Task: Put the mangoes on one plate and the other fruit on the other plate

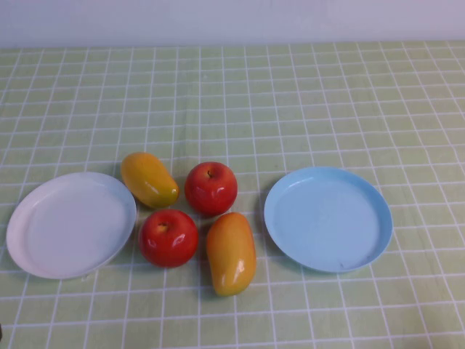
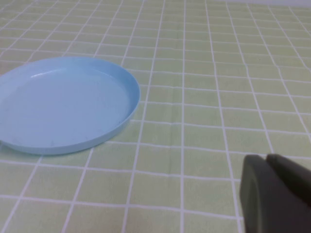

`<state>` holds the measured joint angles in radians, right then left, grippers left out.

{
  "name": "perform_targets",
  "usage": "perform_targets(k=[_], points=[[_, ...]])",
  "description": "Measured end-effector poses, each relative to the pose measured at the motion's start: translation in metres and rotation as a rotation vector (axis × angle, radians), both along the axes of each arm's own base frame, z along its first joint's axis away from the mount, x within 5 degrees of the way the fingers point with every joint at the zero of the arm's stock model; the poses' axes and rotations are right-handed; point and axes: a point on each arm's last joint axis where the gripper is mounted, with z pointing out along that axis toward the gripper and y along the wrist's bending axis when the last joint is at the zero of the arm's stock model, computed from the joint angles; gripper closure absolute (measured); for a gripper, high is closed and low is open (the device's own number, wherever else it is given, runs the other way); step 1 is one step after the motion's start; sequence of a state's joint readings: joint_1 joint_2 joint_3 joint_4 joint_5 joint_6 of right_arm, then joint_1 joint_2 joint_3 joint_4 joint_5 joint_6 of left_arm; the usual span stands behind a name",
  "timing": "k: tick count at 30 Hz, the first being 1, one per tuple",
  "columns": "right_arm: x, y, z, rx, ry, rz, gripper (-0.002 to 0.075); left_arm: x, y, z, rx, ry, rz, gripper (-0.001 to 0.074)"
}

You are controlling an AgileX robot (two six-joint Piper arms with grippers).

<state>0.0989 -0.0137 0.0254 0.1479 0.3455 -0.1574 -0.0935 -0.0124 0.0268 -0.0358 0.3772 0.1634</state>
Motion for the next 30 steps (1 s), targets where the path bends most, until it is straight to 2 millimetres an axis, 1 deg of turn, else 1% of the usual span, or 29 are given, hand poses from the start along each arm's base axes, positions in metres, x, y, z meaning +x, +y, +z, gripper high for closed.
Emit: perform_targets(k=[14, 21, 24, 30], points=[[0.0, 0.0, 0.0, 0.0, 0.0, 0.0, 0.0741, 0.0, 0.0, 0.0, 0.0, 0.0, 0.0, 0.0737], [0.0, 0.0, 0.0, 0.0, 0.0, 0.0, 0.0741, 0.0, -0.001, 0.002, -0.028, -0.016, 0.0, 0.0737], [0.0, 0.0, 0.0, 0.0, 0.0, 0.0, 0.0741, 0.001, -0.003, 0.004, -0.107, -0.036, -0.003, 0.0737], [0.0, 0.0, 0.0, 0.0, 0.0, 0.0, 0.0741, 0.002, -0.01, 0.014, -0.479, -0.076, 0.001, 0.0737]])
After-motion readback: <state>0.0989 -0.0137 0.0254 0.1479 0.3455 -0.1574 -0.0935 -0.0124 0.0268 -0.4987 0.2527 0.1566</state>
